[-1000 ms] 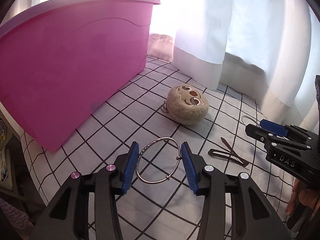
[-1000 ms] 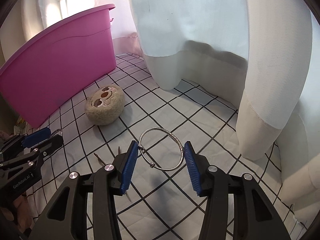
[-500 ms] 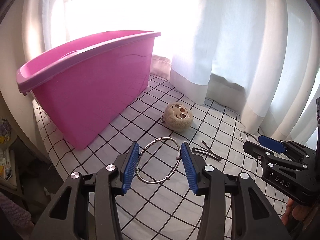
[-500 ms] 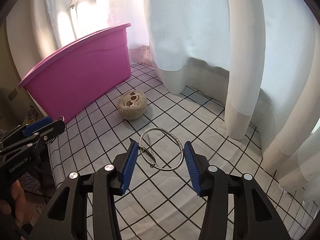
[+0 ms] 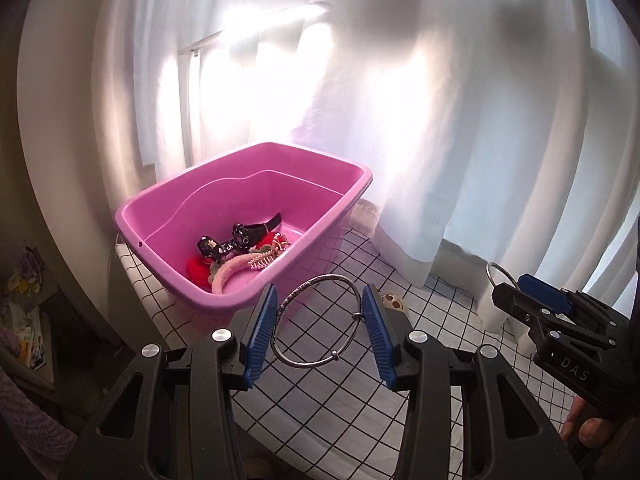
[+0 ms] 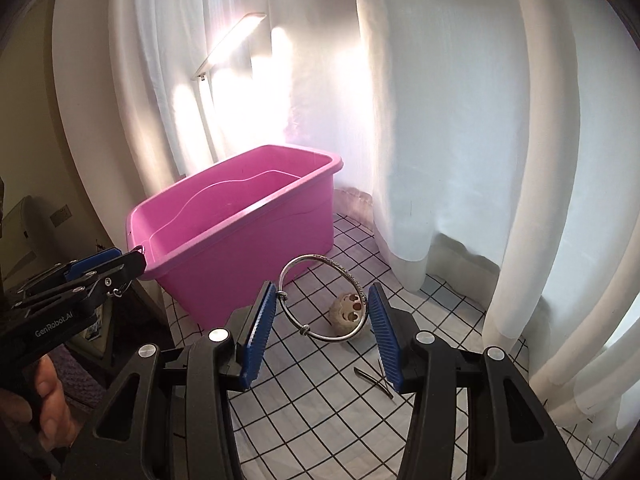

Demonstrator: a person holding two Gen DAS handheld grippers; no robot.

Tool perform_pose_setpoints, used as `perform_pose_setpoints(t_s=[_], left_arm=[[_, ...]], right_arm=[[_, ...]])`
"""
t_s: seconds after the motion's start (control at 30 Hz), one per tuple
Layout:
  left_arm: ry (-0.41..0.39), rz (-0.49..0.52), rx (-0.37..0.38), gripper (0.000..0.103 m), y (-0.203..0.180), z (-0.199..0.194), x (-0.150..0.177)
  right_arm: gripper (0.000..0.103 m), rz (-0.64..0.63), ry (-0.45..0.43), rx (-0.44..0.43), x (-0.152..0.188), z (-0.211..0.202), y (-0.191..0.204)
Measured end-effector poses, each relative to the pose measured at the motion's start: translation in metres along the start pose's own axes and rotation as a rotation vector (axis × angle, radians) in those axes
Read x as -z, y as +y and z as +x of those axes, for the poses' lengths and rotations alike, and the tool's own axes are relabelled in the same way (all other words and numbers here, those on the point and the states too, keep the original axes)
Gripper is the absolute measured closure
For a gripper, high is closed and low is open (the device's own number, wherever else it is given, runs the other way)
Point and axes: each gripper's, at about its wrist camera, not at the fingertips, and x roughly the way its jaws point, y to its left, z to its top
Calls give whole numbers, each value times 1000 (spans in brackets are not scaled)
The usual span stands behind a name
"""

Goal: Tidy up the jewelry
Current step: 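Carry the bangle in the left tool while the right tool carries the ring, then open the left tool over the tub while the right tool drops the ring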

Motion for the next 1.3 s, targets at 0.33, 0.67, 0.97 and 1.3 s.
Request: perform_pose_setpoints(t_s=[0.33,0.67,0.97,1.3], left_arm=[[-66,42,2,60,88,23,-96],[57,93,26,60,154,98,-136],[211,105,58,59,171,158,-123],[295,106,44,58,177,185,-117]], right_arm=[[57,-36,-68,-28,-92,60,69],[57,-57,37,-33,-131,157,123],[57,-33,226,17,-128,232,128],[56,11,337,76,-120,265,121]])
